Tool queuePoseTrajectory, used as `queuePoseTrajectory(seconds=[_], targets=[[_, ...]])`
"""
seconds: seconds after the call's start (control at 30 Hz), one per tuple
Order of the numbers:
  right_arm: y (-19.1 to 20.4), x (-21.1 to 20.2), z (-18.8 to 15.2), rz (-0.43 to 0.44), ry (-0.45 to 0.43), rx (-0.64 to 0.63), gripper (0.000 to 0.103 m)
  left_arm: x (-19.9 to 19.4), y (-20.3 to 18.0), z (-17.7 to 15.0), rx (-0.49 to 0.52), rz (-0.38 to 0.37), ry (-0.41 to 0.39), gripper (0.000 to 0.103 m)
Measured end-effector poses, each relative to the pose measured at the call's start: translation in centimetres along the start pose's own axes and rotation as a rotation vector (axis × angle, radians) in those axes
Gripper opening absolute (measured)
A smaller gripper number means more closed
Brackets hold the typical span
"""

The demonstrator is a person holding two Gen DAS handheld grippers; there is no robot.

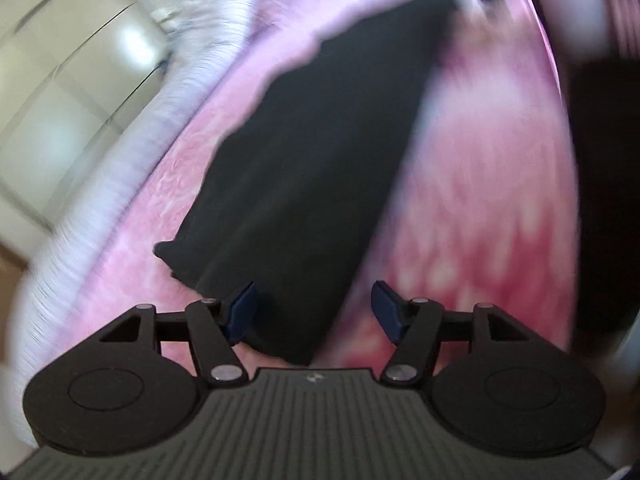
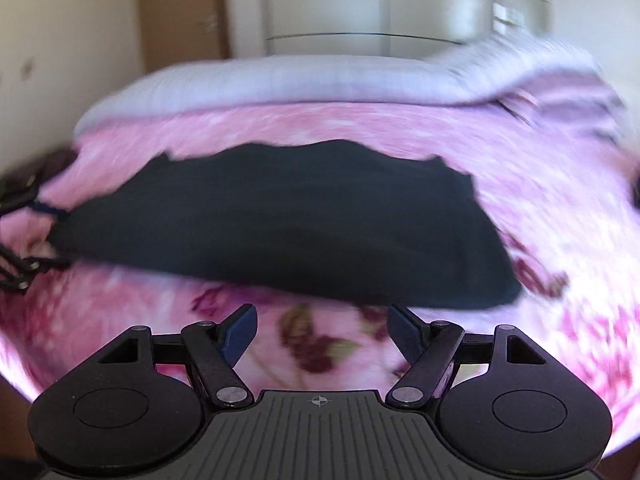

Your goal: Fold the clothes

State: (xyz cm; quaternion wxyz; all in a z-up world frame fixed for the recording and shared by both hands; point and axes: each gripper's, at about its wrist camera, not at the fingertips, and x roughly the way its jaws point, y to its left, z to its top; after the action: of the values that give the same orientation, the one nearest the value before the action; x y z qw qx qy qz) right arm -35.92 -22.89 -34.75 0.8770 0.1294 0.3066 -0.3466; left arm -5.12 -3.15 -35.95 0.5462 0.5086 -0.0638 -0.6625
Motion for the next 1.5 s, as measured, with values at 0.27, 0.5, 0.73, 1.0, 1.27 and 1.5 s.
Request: queuePoseTrajectory(seconds=[0.27,0.5,0.73,1.0,1.27,1.5], targets=[[8.9,1.9,1.3,0.038,0.001,-0.386,0.075,0.2,0.2,-0.8,0.081,0.033,0.057,0.012],[20.4,6.7,-0.1,0.074,-0.062,-0.902,0.075,-1.1,3.6,-1.2,-0.06,-0.058,-0.008,0.009],[25.2,13.0,1.1,0.019,-0.136,-1.038,0.038,-1.9,5.1,-2.2,-0.091,-0.128,-0.051,0.016],[22.5,11.8,3.5,0.092,-0.167,-0.887,0.005,1.5,6.0,-5.2,0.167,0.063,-0.052,0.077],[20.8,9.8,5.7,0.14,-0.202,-0.784,0.004,8.2,8.2,-2.6,0.396,0.104,-0.149,0.074],[21.4,7.8,4.2,0.174,-0.197,-0.801,0.003,8.0,10.2,-2.3,0.368,0.007,-0.136,0.007]])
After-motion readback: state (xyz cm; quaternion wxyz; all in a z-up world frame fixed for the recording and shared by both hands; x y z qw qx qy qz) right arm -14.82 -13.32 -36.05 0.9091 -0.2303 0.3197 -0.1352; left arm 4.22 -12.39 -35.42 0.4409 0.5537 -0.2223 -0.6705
